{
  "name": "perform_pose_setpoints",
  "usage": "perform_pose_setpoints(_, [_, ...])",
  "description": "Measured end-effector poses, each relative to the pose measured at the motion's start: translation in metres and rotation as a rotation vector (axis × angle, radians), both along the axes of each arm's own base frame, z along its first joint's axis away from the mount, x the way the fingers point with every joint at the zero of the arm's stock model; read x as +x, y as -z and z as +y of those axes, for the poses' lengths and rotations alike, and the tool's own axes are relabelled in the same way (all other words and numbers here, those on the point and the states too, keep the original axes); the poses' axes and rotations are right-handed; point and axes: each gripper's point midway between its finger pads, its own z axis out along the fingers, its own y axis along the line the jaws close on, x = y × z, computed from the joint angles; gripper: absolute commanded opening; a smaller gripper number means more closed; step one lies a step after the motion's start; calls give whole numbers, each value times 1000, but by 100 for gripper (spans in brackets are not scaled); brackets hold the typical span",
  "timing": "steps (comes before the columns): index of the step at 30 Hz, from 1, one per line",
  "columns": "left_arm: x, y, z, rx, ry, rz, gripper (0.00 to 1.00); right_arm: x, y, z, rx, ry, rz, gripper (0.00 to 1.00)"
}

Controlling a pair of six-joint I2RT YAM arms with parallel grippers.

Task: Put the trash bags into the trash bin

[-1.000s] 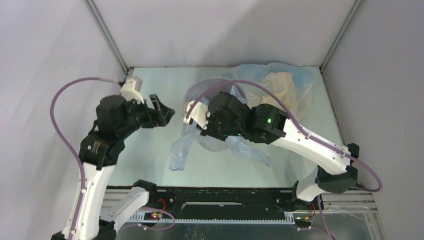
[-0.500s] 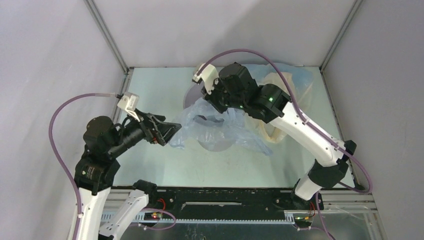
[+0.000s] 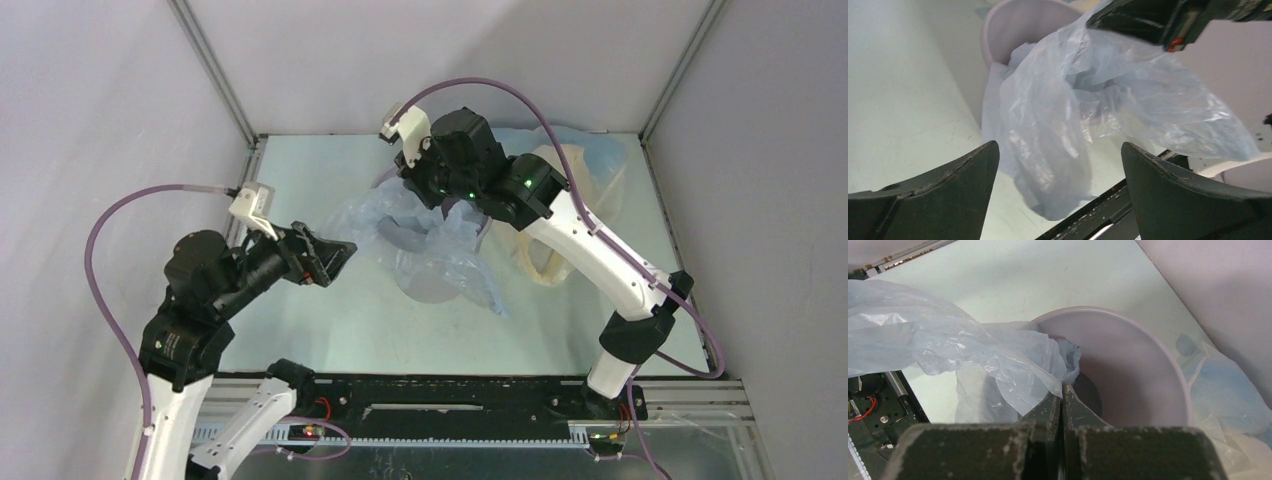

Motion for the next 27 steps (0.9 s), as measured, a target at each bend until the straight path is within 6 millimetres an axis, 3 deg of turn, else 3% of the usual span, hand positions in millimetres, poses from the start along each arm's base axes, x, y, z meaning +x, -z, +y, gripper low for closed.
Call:
perform_pose_setpoints(5, [16, 26, 9, 87, -77, 86, 86, 5, 0, 0, 8, 14, 6, 0])
perform_pose_setpoints(7, [26, 37, 15, 128, -123, 117, 67, 6, 1, 0, 9, 16, 7, 3])
perform_pose_setpoints(10, [36, 46, 22, 168, -171, 143, 22, 7, 2, 0, 10, 21, 12, 21])
perform_pose_setpoints(12, [42, 48, 25, 197, -188, 136, 1, 7, 2, -1, 9, 23, 15, 43])
perform_pose_setpoints(14, [47, 47, 25, 200, -198, 131, 0, 5, 1, -2, 11, 29, 26, 58])
perform_pose_setpoints(17, [54, 41, 23, 201, -198, 129, 0, 3, 1, -6, 3, 42, 37, 69])
perform_pose_setpoints(22, [68, 11, 2, 134, -137, 96, 0, -1, 10, -14, -42, 63, 61, 69])
perform_pose_setpoints(27, [86, -12, -15, 84, -98, 96, 0, 4, 20, -26, -82, 103, 78, 56])
